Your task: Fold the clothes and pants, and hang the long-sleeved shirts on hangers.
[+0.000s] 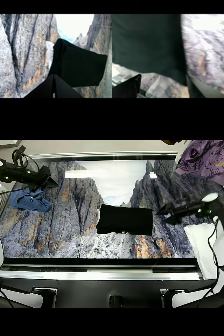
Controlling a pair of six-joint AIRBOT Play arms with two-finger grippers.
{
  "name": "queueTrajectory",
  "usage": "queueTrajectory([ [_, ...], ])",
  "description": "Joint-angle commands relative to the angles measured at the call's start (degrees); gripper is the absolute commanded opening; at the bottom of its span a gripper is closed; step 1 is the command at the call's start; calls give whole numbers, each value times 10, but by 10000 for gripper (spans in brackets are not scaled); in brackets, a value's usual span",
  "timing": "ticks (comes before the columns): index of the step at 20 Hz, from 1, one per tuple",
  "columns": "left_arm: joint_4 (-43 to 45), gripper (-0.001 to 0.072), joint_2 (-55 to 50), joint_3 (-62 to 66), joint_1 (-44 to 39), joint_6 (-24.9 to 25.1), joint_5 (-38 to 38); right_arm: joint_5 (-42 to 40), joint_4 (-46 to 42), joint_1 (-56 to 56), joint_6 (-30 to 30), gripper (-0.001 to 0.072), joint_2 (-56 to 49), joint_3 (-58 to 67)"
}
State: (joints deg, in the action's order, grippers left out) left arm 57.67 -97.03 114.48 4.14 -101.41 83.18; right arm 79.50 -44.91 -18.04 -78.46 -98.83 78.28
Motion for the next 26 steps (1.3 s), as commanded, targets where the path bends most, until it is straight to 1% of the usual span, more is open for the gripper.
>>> queueTrajectory([
  [1,0,19,0,0,1,0,0,-61,41,-1,57,610,-29,-71],
  [3,0,19,0,0,1,0,-1,-76,64,5,73,580,-50,-71],
  [4,0,19,0,0,1,0,-1,-82,78,10,81,538,-59,-71],
  [5,0,19,0,0,1,0,-1,-90,85,16,85,528,-67,-71],
  [6,0,19,0,0,1,0,-1,-97,84,24,87,495,-72,-71],
  [8,0,19,0,0,0,0,-1,-120,83,43,93,389,-76,-71],
  [9,0,19,0,0,0,0,-1,-129,83,52,96,287,-76,-70],
  [11,0,19,0,0,0,0,-1,-132,86,60,98,28,-75,-64],
  [13,0,19,0,0,0,0,-1,-123,89,57,94,29,-65,-42],
  [17,0,19,0,0,0,0,-1,-118,26,33,11,29,-26,58],
  [21,0,19,0,0,0,0,-1,-78,-32,-10,-71,28,-10,172],
  [24,0,19,0,0,0,0,-1,-45,-75,-55,-116,28,-9,246],
  [26,0,19,0,0,0,0,-1,-38,-99,-91,-148,28,-4,281],
])
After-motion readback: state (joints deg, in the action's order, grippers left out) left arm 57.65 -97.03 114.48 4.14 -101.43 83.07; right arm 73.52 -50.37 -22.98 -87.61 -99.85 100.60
